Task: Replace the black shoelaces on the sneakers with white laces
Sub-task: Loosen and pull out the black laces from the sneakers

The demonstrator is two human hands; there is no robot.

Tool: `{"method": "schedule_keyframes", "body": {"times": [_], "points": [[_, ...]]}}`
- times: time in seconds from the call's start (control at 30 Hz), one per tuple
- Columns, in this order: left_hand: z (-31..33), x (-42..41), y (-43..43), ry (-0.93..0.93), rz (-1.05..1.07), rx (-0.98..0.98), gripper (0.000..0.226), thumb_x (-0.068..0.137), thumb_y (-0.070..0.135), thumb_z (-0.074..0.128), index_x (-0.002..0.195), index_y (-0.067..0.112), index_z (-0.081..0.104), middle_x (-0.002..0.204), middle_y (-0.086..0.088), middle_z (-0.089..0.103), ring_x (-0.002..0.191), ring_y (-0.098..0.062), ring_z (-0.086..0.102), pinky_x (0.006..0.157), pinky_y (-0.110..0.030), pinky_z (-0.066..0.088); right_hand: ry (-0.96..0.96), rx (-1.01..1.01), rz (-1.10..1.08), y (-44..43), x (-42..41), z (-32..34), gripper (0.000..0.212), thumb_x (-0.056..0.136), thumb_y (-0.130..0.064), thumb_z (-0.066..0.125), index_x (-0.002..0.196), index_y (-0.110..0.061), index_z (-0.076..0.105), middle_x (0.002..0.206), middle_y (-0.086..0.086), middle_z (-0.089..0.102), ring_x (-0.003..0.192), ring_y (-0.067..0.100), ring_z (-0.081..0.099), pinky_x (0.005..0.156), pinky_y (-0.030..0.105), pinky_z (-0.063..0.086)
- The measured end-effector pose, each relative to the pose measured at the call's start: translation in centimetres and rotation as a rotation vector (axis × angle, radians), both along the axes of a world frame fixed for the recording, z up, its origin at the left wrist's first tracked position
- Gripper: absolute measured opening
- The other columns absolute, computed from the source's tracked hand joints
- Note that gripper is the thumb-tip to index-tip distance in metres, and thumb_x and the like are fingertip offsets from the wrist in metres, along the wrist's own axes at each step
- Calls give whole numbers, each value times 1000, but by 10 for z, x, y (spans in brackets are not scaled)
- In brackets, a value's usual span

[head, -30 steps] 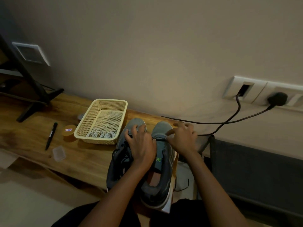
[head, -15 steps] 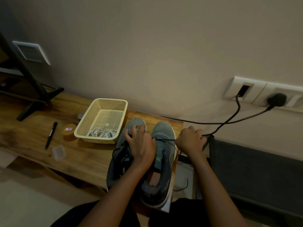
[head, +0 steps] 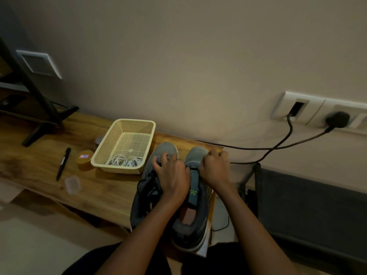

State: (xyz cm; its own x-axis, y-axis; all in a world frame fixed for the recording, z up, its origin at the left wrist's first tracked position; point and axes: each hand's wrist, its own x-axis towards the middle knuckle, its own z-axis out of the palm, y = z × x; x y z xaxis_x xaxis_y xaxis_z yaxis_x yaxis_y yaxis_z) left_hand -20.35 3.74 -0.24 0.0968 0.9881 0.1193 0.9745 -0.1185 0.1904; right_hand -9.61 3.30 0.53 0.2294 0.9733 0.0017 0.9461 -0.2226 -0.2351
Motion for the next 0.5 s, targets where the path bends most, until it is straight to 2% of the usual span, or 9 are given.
{"method": "schedule_keyframes", "body": {"times": [0.07,0.13,0.23,0.33,0.37,0.43,0.5], "points": [[-1,0,0,1,5,4,27,93,39,51,104,20,67,127,5,55,132,-21,31,111,-46,11,38,-40,0,0,4,3,27,92,-19,46,108,-2,59,123,13,46,114,33,37,88,39,40],[-3,1,2,-3,11,15,27,94,38,50,104,19,67,122,4,58,130,-21,34,111,-46,11,141,-74,-37,-1,13,8,24,91,-16,47,105,0,58,117,16,52,110,34,46,85,40,44],[-4,-2,3,-8,23,30,25,94,36,49,100,19,66,113,3,63,124,-19,40,111,-45,11,322,-133,-180,-7,36,16,12,90,-10,48,97,-2,54,108,18,58,100,32,57,76,36,46],[-5,-2,2,-3,33,44,25,93,37,49,98,19,66,108,4,64,118,-19,44,109,-45,12,460,-61,-341,-16,58,23,4,91,-6,43,90,-8,46,101,18,60,90,31,60,75,39,52],[-4,-2,0,6,28,44,26,93,38,48,101,19,65,110,5,63,117,-18,45,109,-44,13,555,-11,-361,-19,60,27,7,93,-6,42,88,-8,46,96,18,61,83,28,62,72,40,55],[0,0,-2,-34,-34,87,30,92,38,49,115,20,58,121,5,58,120,-18,44,109,-42,16,819,107,-336,-25,56,43,13,97,-6,42,85,-8,47,84,16,62,67,21,61,59,32,55],[12,4,-11,-277,-213,40,46,90,32,56,133,23,43,132,4,50,125,-17,41,106,-37,21,1056,232,-261,-34,48,74,12,97,-4,42,86,-5,49,77,15,59,61,19,60,51,27,53]]}}
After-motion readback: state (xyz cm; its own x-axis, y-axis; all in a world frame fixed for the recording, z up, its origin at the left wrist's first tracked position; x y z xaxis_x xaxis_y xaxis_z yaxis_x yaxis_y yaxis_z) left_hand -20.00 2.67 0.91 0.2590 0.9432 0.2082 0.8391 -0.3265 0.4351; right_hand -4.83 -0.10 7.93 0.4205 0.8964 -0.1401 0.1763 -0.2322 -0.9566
